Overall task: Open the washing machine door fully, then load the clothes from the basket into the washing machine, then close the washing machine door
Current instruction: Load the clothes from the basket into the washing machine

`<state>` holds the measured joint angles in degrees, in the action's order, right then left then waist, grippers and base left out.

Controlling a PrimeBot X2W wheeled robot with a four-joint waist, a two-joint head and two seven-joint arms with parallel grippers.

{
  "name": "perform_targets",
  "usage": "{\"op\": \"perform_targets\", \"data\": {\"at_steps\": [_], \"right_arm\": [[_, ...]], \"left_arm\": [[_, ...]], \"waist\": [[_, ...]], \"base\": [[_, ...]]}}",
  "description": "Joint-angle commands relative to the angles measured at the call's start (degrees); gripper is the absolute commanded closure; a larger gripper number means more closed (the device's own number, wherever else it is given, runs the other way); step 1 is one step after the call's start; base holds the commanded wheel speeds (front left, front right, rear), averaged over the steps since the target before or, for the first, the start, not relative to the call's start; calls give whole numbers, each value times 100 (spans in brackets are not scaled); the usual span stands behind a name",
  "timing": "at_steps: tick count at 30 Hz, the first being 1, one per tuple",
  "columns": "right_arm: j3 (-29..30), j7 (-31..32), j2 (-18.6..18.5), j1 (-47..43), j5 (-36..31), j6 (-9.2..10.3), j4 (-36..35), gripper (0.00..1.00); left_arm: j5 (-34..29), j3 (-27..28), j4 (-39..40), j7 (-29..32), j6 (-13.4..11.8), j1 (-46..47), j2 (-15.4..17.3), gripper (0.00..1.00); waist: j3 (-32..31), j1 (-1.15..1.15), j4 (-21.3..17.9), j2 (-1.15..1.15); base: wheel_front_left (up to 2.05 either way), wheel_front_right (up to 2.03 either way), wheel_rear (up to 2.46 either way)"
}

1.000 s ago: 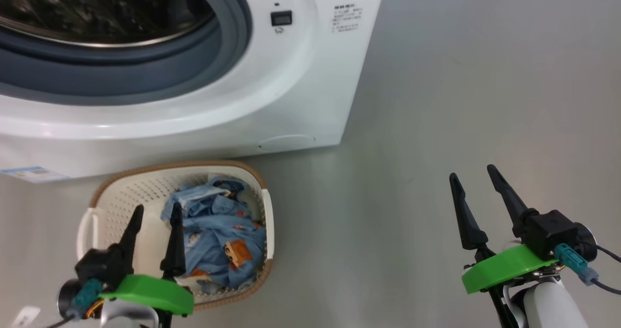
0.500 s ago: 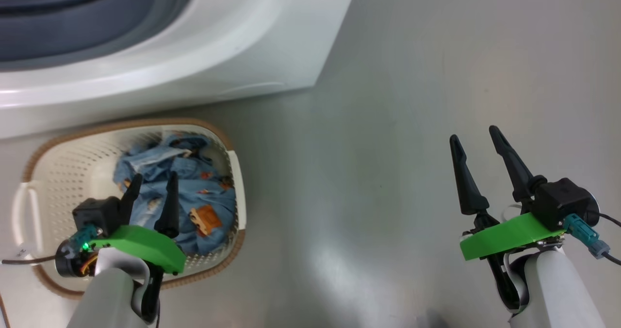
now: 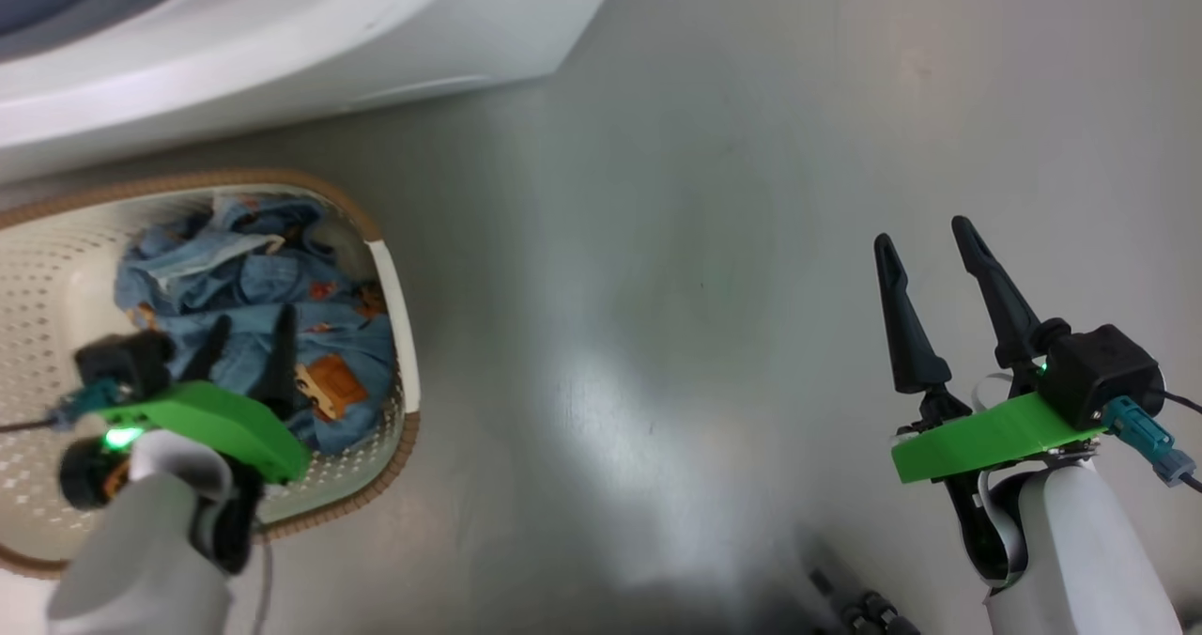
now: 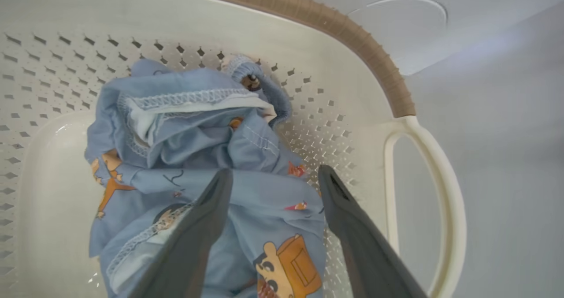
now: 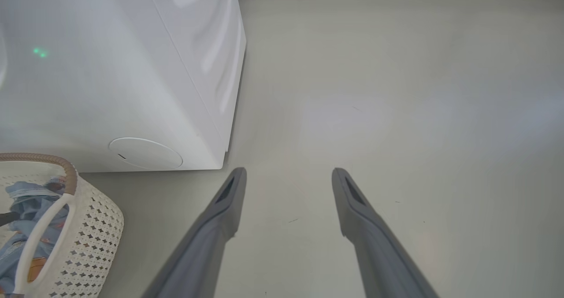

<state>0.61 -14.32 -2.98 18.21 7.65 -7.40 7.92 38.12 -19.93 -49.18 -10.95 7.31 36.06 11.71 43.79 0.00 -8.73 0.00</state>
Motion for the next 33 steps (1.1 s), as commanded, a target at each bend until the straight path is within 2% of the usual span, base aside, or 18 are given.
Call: {"op": "perform_targets", "data": {"at_steps": [1, 6, 13, 18, 33], "right_arm": [[-124, -68, 11, -62, 96, -9, -153, 0], [-141, -68, 11, -21, 171, -9, -187, 0], [-187, -68, 11, 2, 250, -9, -188, 0], [-212, -68, 11, 23, 284, -9, -193, 0], [-250, -68, 11, 78, 335, -9, -249, 0]], "left_arm": [[78, 49, -35, 5, 17, 26, 312, 0], [390, -104, -339, 87, 17, 285, 517, 0], [1137, -210, -424, 370, 17, 498, 470, 0], [1491, -327, -421, 552, 17, 632, 549, 0], [1370, -838, -1133, 852, 17, 1445, 660, 0]], "waist": [[251, 0, -128, 0], [462, 0, -213, 0], [599, 0, -254, 0], [673, 0, -276, 0], [1090, 0, -375, 0]], "base": [[0, 0, 0], [0, 0, 0], [0, 0, 0], [0, 0, 0], [0, 0, 0]]}}
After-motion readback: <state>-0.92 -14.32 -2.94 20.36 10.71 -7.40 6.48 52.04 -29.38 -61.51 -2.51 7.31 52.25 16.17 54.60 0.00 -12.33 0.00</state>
